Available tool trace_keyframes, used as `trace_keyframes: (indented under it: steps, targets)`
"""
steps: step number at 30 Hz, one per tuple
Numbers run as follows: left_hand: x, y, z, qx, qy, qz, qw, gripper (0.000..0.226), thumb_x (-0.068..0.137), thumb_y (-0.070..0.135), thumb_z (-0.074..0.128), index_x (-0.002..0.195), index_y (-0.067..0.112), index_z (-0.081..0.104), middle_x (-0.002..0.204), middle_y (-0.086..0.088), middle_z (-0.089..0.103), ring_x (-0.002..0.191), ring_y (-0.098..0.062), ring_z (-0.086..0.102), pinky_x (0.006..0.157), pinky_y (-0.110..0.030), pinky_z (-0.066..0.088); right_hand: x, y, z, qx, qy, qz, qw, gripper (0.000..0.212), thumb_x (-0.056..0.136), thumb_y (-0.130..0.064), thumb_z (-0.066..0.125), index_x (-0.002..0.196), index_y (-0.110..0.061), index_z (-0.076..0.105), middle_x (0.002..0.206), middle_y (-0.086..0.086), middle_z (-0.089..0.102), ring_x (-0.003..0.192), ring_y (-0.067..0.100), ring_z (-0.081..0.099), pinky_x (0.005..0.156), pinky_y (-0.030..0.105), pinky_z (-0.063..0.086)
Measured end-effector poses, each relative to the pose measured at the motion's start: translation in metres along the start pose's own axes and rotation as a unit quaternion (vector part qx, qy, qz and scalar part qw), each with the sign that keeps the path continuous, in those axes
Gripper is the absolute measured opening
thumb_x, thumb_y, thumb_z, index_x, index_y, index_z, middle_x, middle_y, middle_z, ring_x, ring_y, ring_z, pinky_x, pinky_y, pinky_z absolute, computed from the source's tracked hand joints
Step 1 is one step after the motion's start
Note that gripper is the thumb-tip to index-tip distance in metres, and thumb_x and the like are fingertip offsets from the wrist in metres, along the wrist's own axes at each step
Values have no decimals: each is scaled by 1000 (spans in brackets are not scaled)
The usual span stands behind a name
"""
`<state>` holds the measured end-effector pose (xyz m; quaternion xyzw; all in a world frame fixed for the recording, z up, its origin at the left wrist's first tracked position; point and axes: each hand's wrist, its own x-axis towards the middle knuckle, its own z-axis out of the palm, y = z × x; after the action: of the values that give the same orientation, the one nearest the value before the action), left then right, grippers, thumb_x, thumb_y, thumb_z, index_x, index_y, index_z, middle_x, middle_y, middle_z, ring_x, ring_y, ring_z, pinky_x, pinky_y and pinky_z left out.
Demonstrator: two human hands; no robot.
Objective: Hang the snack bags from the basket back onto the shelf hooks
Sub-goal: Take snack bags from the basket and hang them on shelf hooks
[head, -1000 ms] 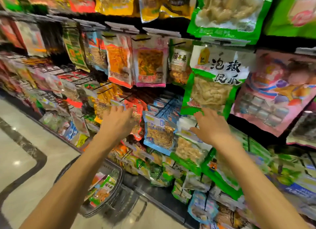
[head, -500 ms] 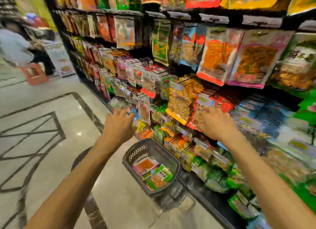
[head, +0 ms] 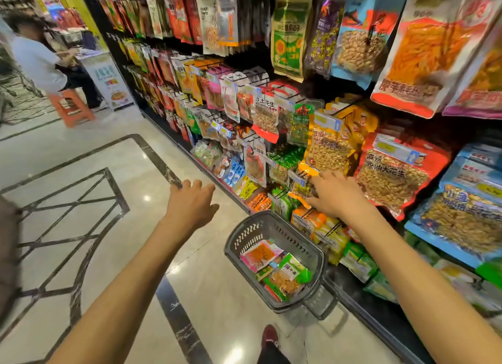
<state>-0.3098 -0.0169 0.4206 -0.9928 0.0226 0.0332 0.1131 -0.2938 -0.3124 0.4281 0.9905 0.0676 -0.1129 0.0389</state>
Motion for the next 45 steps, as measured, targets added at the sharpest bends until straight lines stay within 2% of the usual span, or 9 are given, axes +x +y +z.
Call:
trace_keyframes:
  steps: [10,16,19,22,27,29,35,42,45]
  targets:
    - [149,-14,44,33,-70,72,994,51,96,50,48,136,19,46,134,-9,55,127,-33,46,101,-50,41,138,-20,43,53,-71,33,996,59,100,-49,45,146,-14,37,152,11,35,138,36,32,108,54,34]
    - [209,-9,89,40,-124,122,984,50,98,48,45,138,19,44,135,-10,53,126,-33,47,100,-45,39,183,-30,90,72,-154,47,984,59,97,-51,49,145,-20,40,151,11,36,136,37,35,108,51,36]
    - [235,1,119,38,-157,156,974,50,98,48,44,138,19,44,136,-10,53,128,-33,46,100,-45,39,192,-29,119,86,-197,74,974,69,97,-52,47,152,-16,27,159,14,24,145,34,24,114,51,30]
    - [259,15,153,43,-183,199,962,47,99,45,43,137,18,46,136,-11,54,127,-34,47,99,-45,39,197,-33,153,117,-255,116,953,59,99,-48,44,148,-18,34,157,16,24,139,36,33,106,49,40]
    - [295,36,229,48,-255,264,929,55,91,46,60,136,18,47,130,-10,58,124,-32,49,98,-44,41,214,-50,218,151,-305,179,923,46,97,-39,51,136,-14,47,138,15,47,128,37,42,105,52,35]
    - [311,43,268,34,-284,272,919,51,94,45,54,136,17,47,131,-11,58,123,-33,49,98,-45,41,224,-61,248,169,-317,202,911,43,96,-40,51,133,-18,51,135,13,52,125,36,47,106,51,38]
    - [354,70,388,19,-336,300,893,42,96,40,49,131,17,53,130,-13,60,120,-34,55,97,-43,44,252,-98,353,204,-341,265,878,35,98,-32,48,130,-17,54,132,13,55,119,35,56,93,43,49]
    - [378,107,532,-10,-398,300,867,37,96,32,54,125,10,59,124,-17,63,115,-36,59,94,-42,49,280,-117,501,240,-351,302,853,53,95,-33,54,143,-15,42,142,16,48,127,38,50,97,47,45]
    - [388,124,594,-36,-430,261,863,39,99,31,54,129,7,58,129,-16,60,119,-35,57,96,-39,46,289,-113,570,266,-351,322,838,47,92,-32,56,135,-14,50,133,17,55,118,38,56,95,47,50]
